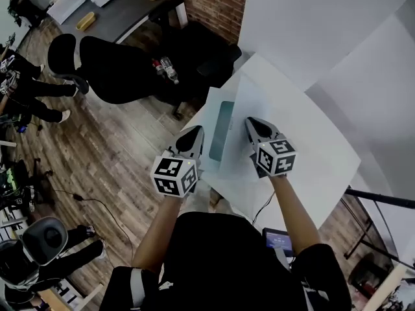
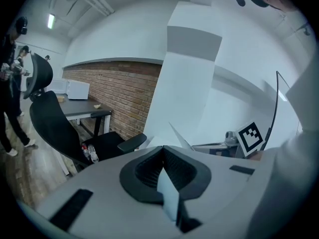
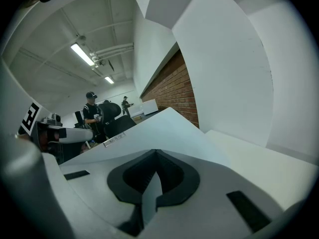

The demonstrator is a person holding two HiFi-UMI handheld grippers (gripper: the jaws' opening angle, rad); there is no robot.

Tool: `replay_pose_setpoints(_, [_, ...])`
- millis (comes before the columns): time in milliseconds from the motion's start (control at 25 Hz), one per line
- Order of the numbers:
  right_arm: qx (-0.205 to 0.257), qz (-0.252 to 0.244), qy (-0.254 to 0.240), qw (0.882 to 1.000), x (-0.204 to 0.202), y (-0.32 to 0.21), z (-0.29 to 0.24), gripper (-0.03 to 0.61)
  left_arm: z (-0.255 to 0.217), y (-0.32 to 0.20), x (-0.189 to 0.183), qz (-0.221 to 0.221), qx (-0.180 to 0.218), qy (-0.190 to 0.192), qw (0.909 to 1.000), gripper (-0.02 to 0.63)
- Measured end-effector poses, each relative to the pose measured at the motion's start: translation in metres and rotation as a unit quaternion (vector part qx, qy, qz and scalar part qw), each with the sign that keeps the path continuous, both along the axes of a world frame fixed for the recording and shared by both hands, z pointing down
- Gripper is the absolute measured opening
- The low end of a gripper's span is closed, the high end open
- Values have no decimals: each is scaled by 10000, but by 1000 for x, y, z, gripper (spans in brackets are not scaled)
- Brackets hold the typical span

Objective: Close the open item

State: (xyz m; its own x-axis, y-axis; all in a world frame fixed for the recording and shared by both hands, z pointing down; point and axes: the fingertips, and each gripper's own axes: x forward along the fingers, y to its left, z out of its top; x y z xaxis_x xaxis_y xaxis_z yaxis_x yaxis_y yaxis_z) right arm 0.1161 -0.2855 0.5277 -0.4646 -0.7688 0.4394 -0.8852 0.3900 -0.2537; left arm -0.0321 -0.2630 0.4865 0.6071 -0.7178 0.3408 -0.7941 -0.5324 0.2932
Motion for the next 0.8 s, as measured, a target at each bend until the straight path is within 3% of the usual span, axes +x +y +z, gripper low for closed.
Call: replay_pose_setpoints(800, [-365, -442, 21, 9984, -38, -18, 38, 38, 32, -11, -23, -349, -387, 111, 9986, 14])
